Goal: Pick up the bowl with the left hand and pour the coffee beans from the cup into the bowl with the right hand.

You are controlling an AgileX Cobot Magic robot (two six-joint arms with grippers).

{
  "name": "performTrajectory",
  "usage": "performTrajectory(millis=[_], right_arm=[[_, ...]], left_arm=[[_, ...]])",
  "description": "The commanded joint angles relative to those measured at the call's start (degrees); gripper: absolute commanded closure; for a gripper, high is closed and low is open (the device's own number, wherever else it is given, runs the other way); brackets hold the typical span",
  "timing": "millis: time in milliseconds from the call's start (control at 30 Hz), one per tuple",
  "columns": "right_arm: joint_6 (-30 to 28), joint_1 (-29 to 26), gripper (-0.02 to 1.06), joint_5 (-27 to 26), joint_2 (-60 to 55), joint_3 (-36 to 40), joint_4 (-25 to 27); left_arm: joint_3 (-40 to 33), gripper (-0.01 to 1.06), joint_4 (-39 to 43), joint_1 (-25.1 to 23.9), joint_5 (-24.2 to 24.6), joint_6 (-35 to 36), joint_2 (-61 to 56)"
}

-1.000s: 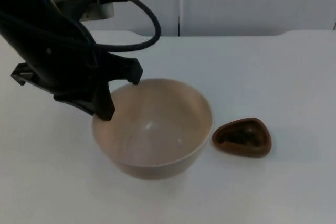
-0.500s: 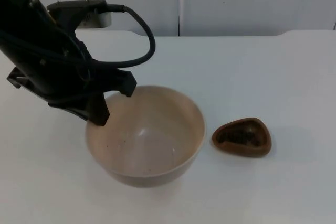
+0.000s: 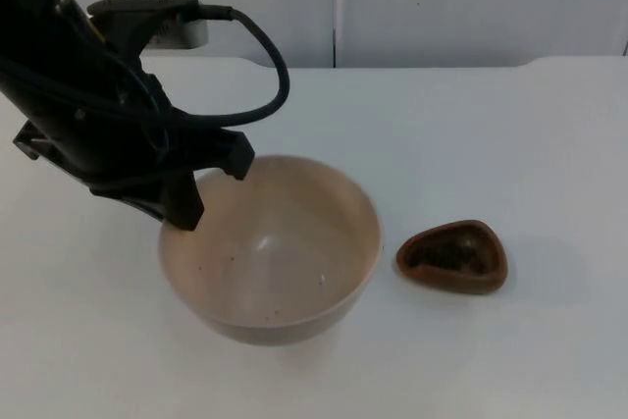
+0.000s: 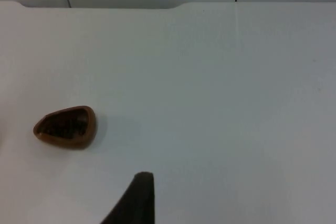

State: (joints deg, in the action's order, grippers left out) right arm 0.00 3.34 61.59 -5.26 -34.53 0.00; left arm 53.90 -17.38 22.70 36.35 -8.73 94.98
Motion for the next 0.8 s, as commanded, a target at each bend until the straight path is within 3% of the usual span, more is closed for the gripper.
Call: performTrajectory(millis=[0,367,667,767], right_arm=[[-0.5,-0.5,-0.01,-1.0,-4.9,-2.2,0.6],[-2.6,-0.5,0.02,-6.1,-29.5,-10.5,2.3],[-3.1,-0.4,0.02,-5.5,-43.8,-21.4,2.4],[-5.4,-0.3,0.02,-5.1,-49.0,-25.8,5.6]], left_arm=[[0.0,1.05,0.5,-0.1,-1.1,-0.1,-0.6],[0.0,1.05,0.5,-0.1,-1.2,-0.1,-0.6],[0.0,1.05,0.5,-0.1,-1.2,-0.1,-0.6],[0.0,1.05,0.5,-0.1,-1.1,-0.1,-0.6]])
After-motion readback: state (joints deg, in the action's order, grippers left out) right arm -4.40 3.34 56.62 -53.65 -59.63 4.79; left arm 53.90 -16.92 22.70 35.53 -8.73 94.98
